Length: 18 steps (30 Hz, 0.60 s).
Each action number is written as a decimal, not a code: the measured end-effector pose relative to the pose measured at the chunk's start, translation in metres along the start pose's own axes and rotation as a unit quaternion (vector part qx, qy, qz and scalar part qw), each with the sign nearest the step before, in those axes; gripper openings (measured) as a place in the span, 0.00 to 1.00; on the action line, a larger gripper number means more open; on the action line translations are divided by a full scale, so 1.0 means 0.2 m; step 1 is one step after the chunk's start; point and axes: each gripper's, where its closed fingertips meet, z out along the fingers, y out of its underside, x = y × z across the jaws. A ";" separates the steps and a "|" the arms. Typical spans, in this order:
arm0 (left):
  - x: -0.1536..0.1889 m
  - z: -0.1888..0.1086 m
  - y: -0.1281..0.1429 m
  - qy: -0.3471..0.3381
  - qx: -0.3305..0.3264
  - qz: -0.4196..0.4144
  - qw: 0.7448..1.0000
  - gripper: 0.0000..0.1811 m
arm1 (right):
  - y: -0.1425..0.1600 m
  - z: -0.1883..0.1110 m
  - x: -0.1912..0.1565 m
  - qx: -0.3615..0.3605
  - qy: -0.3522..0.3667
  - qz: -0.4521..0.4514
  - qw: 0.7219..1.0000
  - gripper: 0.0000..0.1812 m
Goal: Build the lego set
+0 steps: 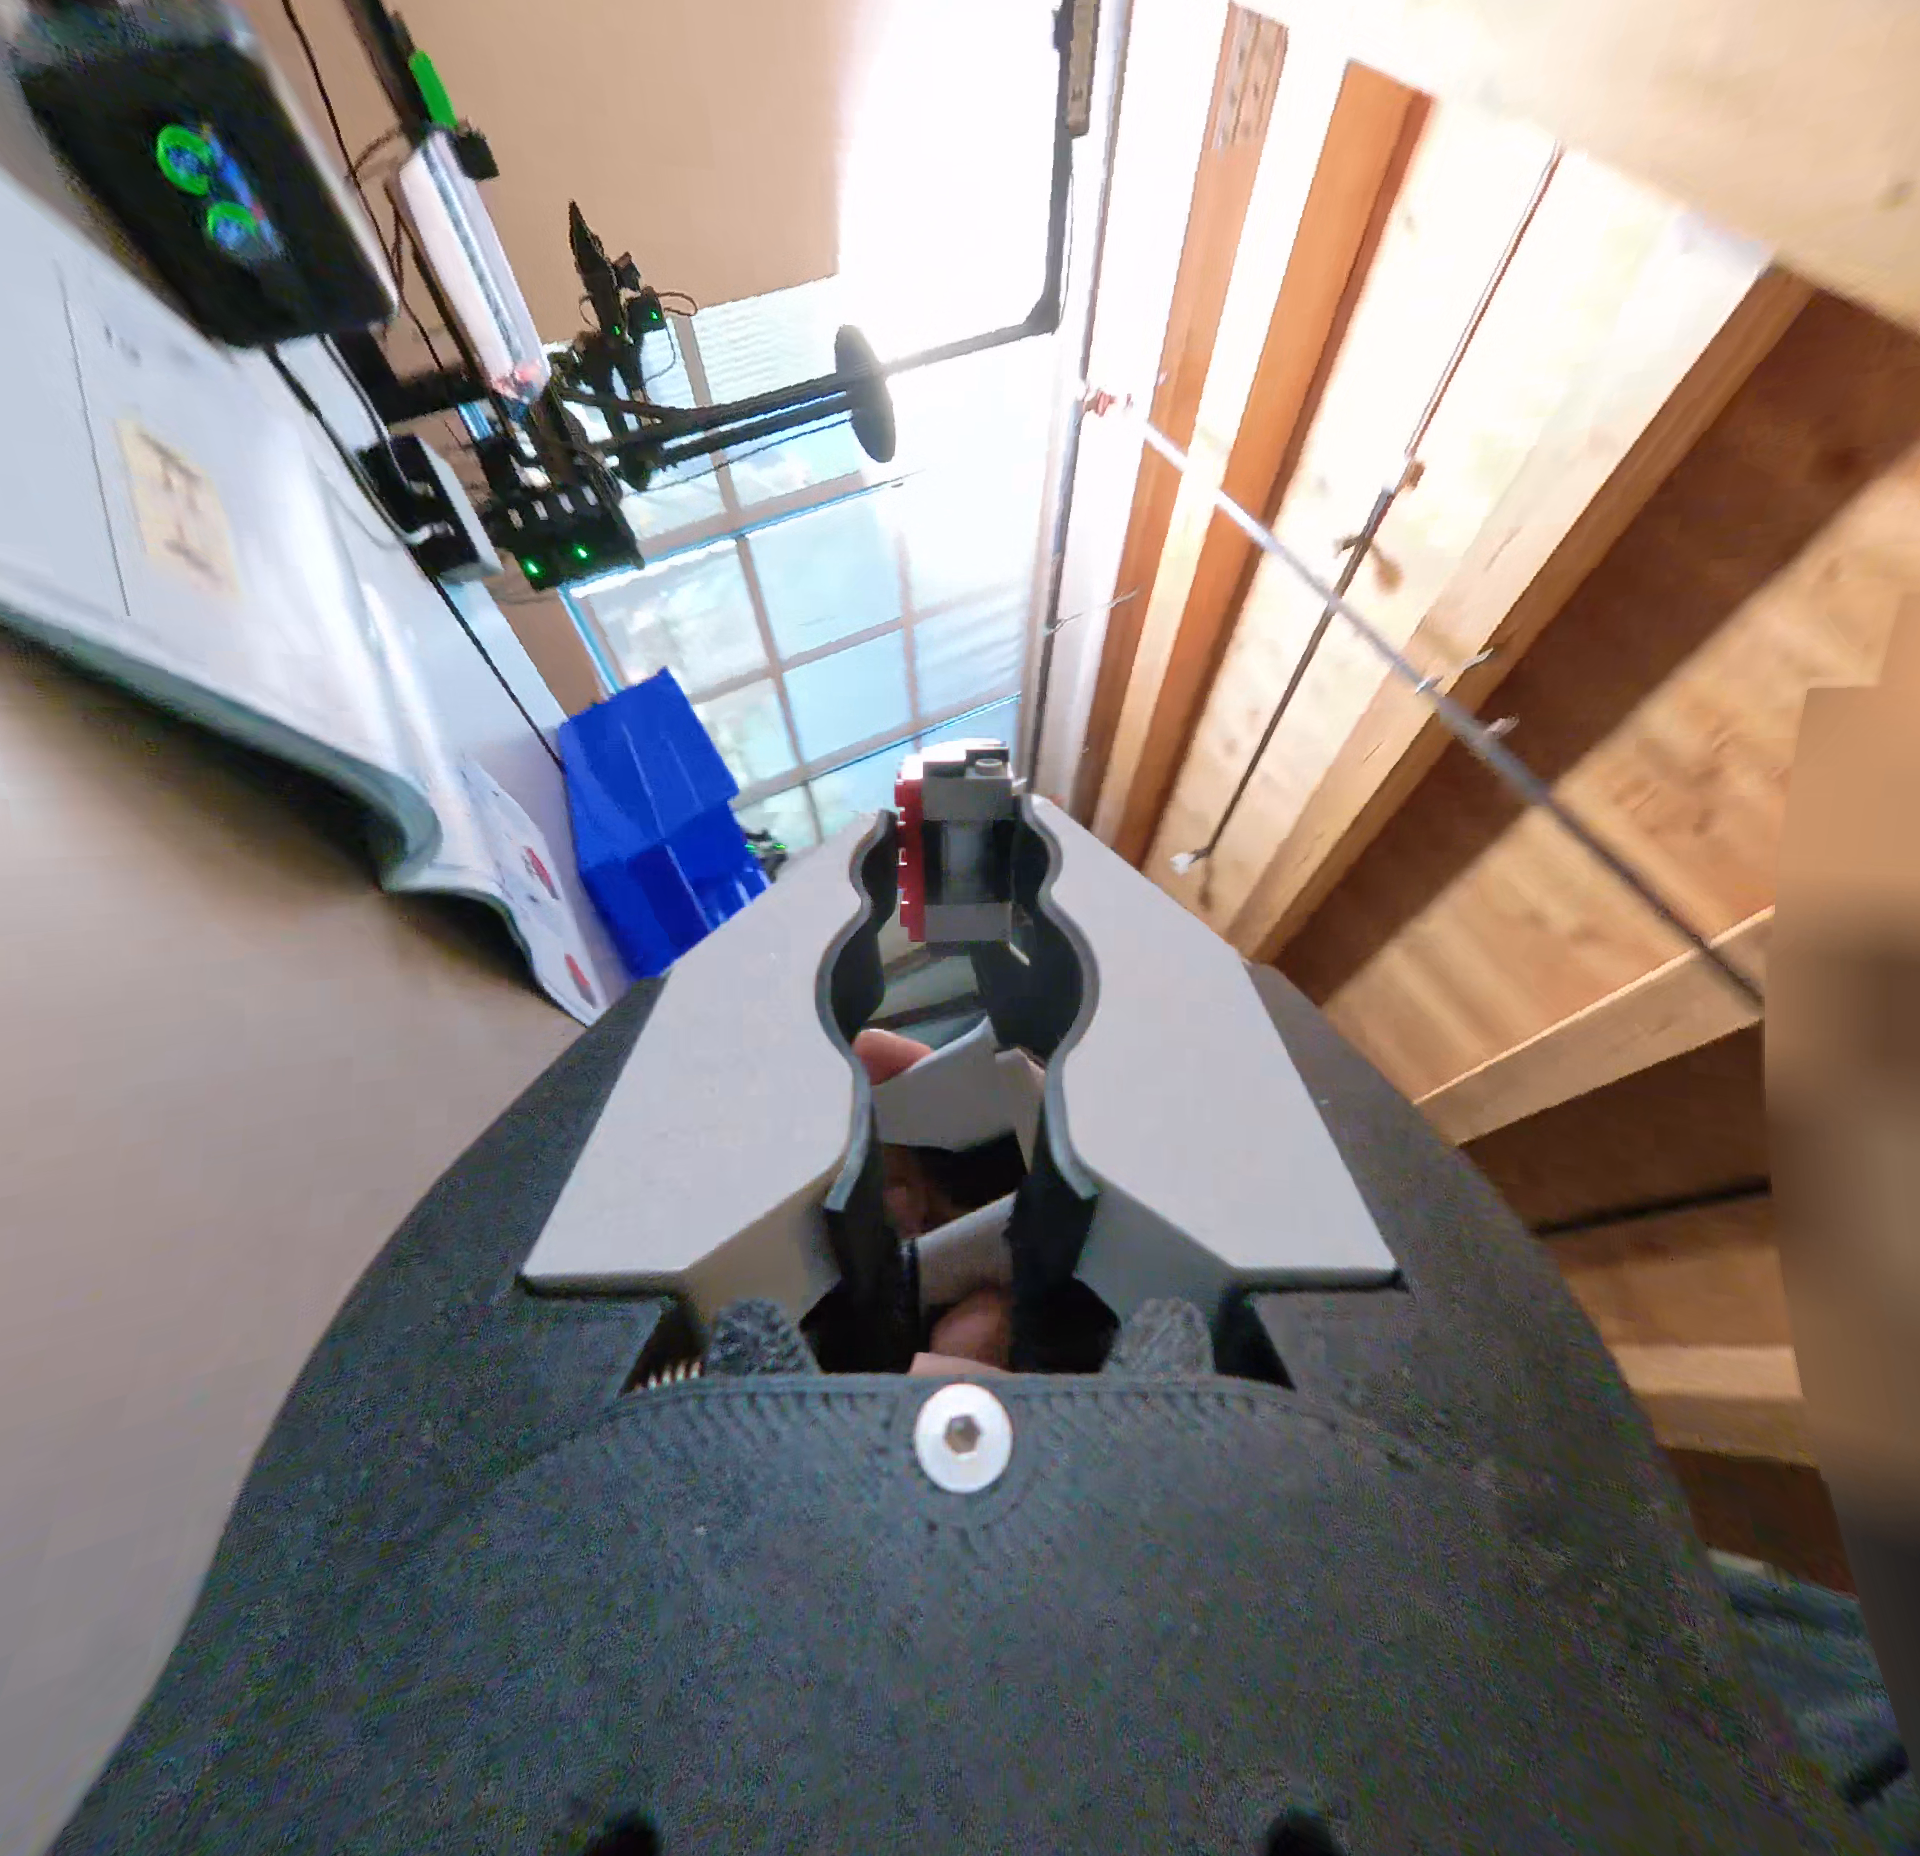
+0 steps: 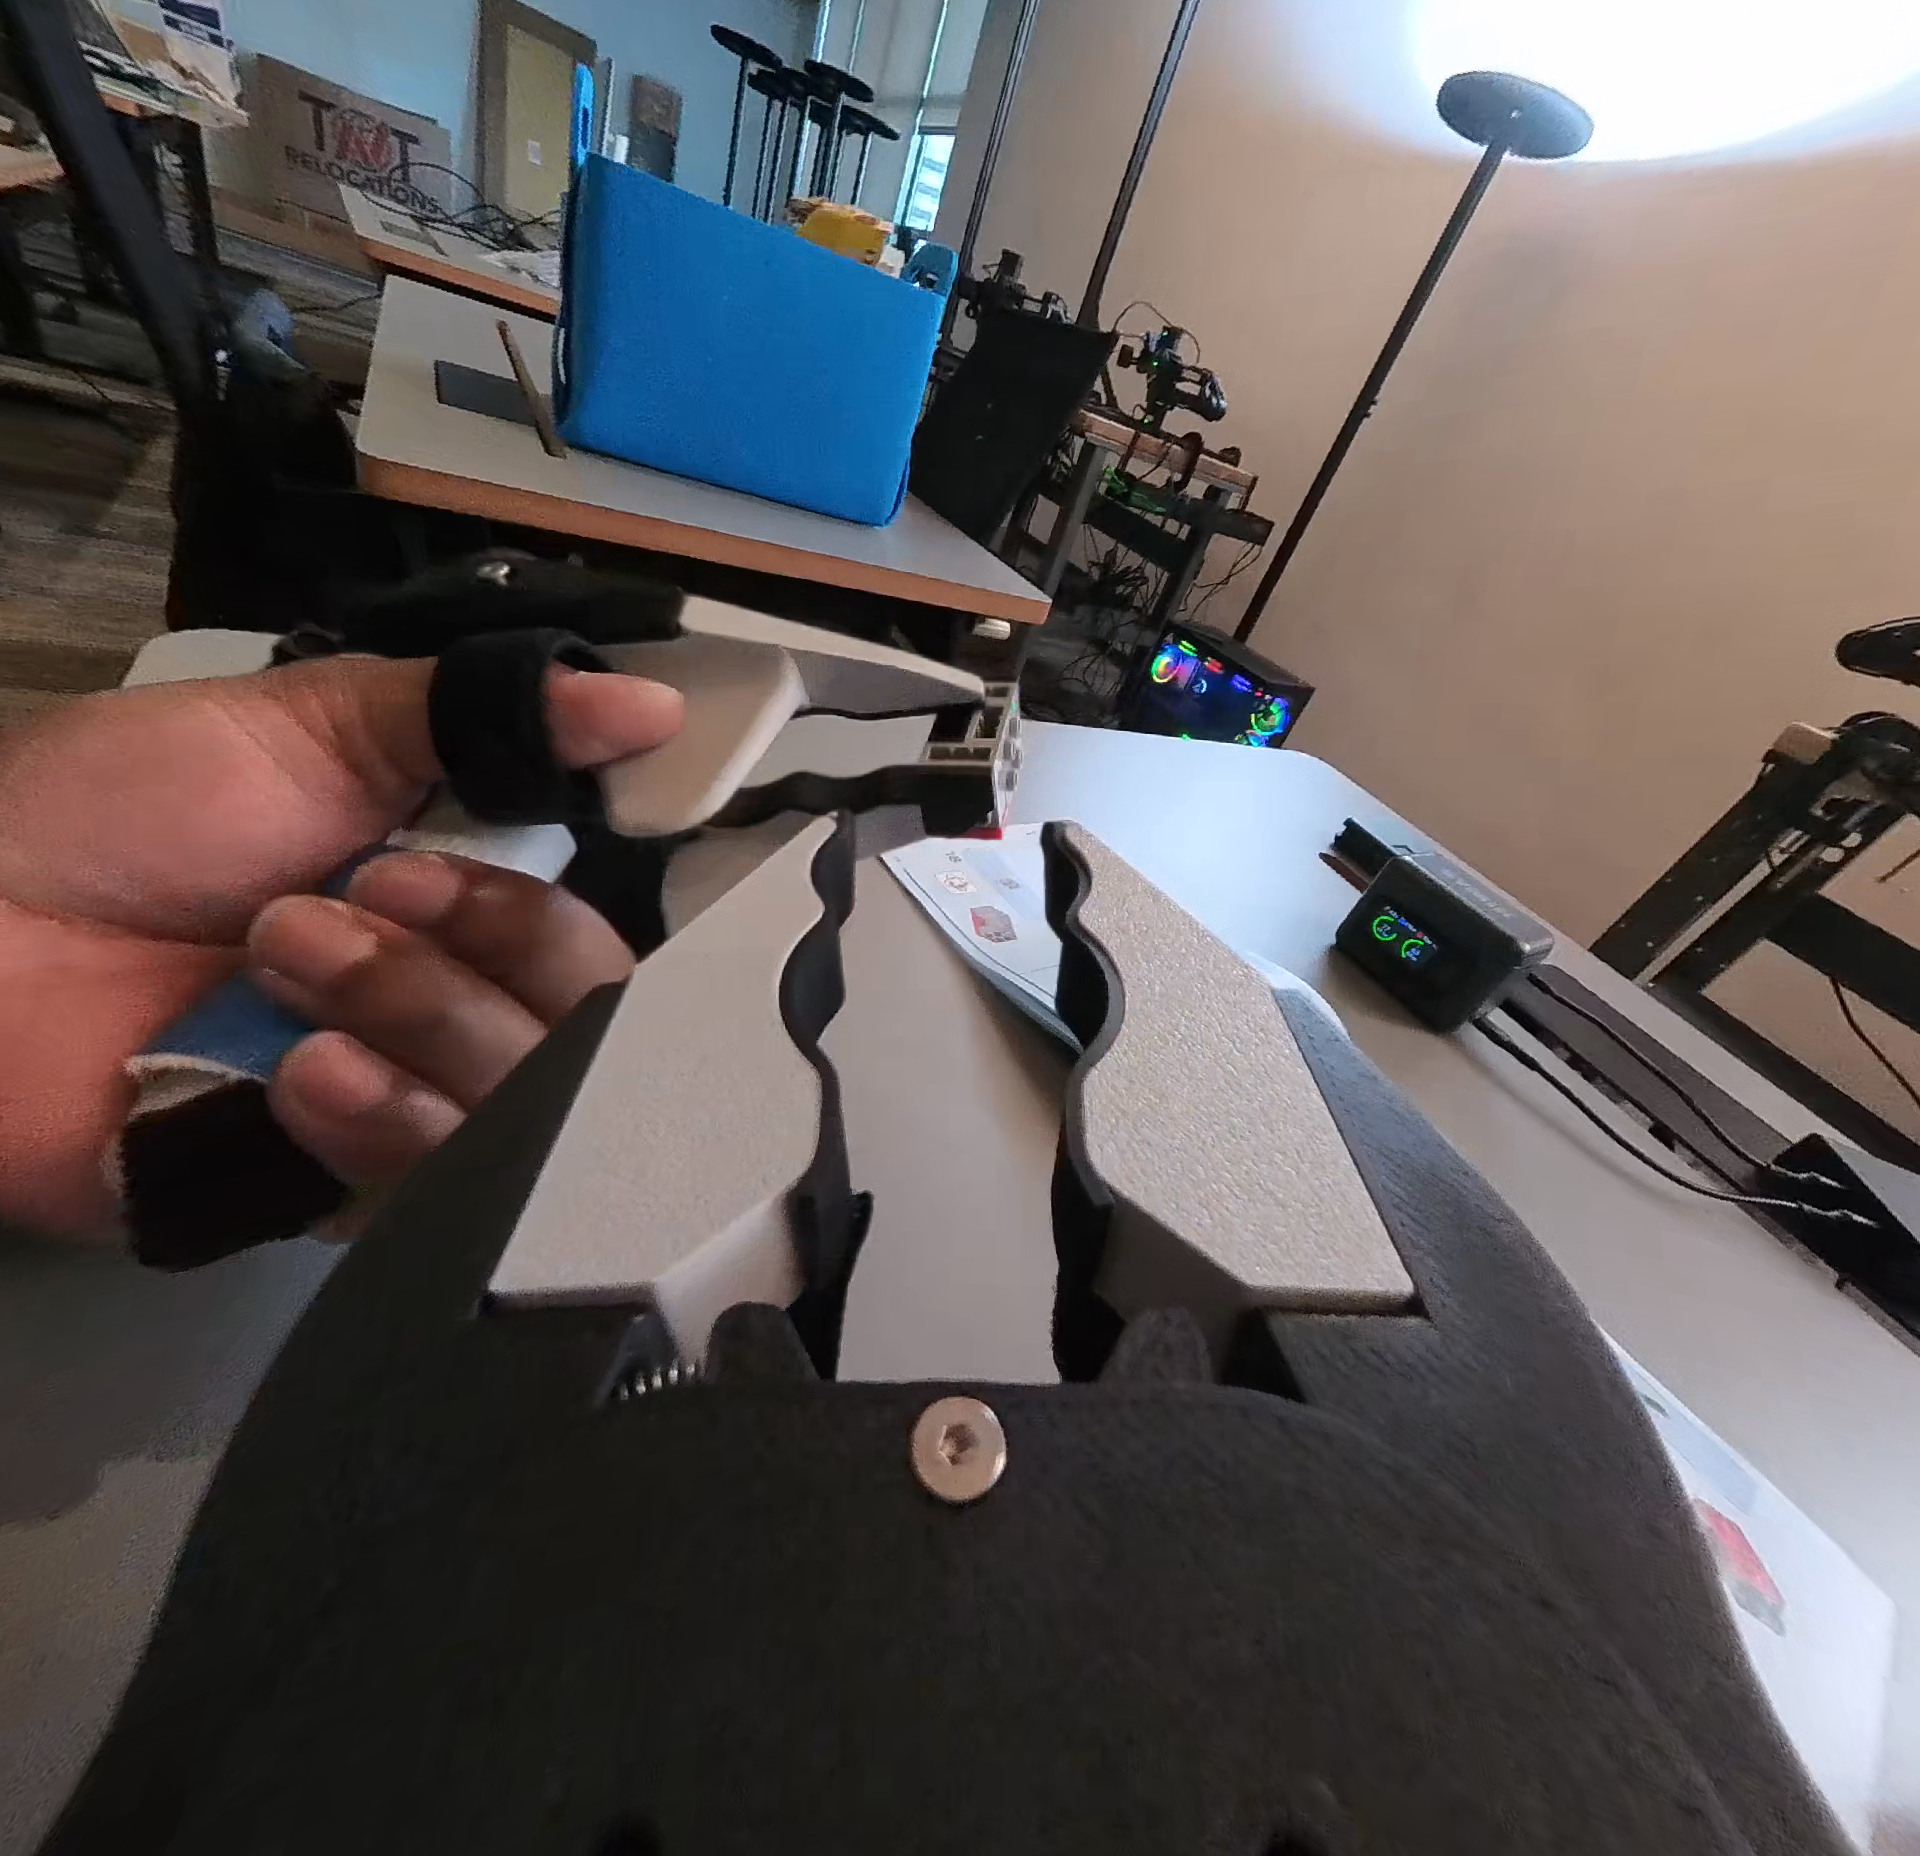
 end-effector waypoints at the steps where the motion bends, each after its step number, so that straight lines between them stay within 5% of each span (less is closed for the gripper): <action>1: -0.01 0.00 0.00 0.003 0.004 -0.027 1.000 0.12 | 0.01 0.01 0.00 -0.002 0.000 0.002 1.000 0.20; 7: -0.03 -0.02 -0.03 0.009 0.044 -0.120 0.992 0.12 | 0.03 0.01 0.04 -0.002 0.002 0.030 1.000 0.19; 18: -0.06 0.01 0.02 -0.015 0.040 -0.089 0.995 0.12 | 0.04 0.01 0.02 -0.010 0.019 -0.014 1.000 0.19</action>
